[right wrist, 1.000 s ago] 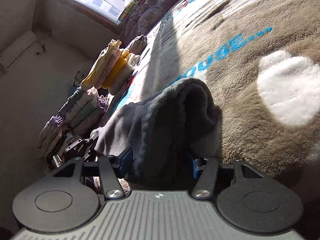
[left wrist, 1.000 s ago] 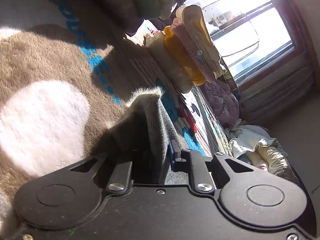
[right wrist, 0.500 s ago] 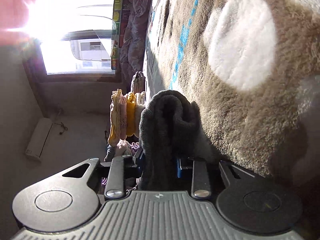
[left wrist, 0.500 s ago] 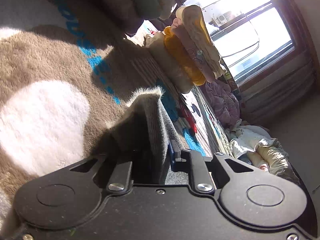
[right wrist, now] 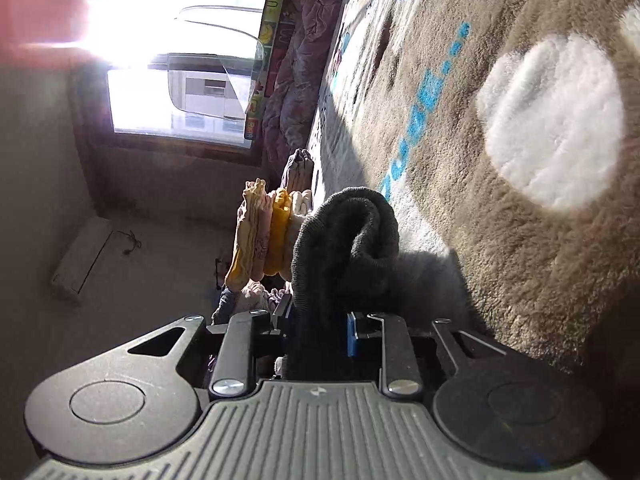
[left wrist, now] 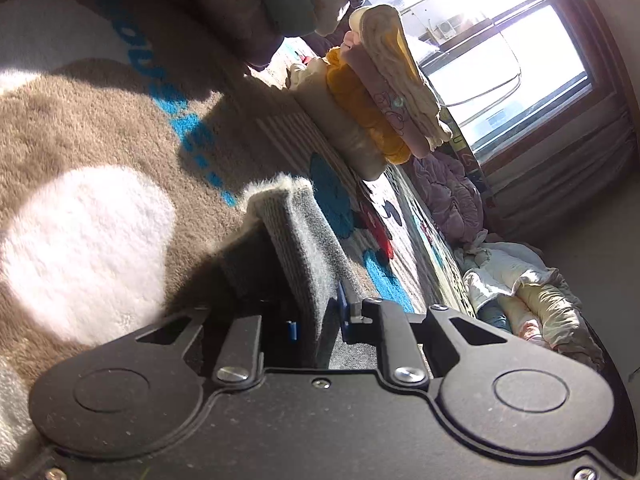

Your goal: Fold clothes

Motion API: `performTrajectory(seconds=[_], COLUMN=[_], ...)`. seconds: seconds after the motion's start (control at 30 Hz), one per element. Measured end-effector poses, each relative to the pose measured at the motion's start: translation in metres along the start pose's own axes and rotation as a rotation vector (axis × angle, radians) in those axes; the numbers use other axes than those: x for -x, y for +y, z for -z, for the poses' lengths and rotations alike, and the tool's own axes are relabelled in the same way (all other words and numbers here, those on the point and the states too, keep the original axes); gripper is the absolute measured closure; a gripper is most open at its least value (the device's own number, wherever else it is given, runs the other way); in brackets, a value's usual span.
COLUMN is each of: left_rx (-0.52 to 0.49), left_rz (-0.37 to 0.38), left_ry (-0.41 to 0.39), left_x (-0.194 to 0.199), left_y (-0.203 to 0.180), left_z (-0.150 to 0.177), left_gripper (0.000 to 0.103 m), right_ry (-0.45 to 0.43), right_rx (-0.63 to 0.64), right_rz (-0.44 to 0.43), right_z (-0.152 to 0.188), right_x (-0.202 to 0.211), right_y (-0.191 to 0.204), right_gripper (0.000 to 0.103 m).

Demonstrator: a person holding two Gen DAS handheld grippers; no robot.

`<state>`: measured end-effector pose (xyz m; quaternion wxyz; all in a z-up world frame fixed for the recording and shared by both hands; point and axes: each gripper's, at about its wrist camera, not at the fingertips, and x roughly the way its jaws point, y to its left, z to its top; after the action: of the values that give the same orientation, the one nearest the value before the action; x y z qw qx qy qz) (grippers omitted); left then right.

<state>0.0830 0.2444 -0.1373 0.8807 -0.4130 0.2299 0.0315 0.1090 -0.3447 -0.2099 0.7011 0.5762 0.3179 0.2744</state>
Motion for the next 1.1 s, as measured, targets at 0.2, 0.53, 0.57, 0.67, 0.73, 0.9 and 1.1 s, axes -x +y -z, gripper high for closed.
performTrajectory(seconds=[0.2,0.53,0.57,0.67,0.73,0.9,1.1], left_rx=[-0.533,-1.767,-1.876,-2.085,-2.124,-2.179,-1.930], left_rz=[-0.128,0.404,0.426,0.467,0.452,0.462,0.492], left_ry=[-0.012,0.145,0.141,0.127,0.133,0.197,0.199], left_x=[0.043,0.058,0.051,0.029,0.015,-0.002,-0.017], left_y=[-0.091,-0.235,-0.235,-0.236,-0.242,-0.249,-0.279], left_z=[0.034,0.267,0.285,0.319,0.319,0.306,0.255], left_gripper=[0.063,0.048,0.048,0.051,0.058,0.072,0.094], right_ry=[0.009,0.025,0.027,0.028,0.032,0.040,0.034], right_rx=[-0.036,-0.076,-0.080,-0.094,-0.092,-0.096,-0.121], right_rz=[0.027,-0.001,-0.005,-0.017,-0.019,-0.034,-0.067], right_z=[0.000,-0.003,-0.004,-0.006,-0.006,-0.009,-0.015], right_x=[-0.002,-0.005,-0.005,-0.005,-0.005,0.000,0.003], right_y=[-0.009,-0.012,-0.012,-0.015,-0.015,-0.016,-0.015], right_gripper=[0.072,0.065,0.064,0.063,0.063,0.062,0.050])
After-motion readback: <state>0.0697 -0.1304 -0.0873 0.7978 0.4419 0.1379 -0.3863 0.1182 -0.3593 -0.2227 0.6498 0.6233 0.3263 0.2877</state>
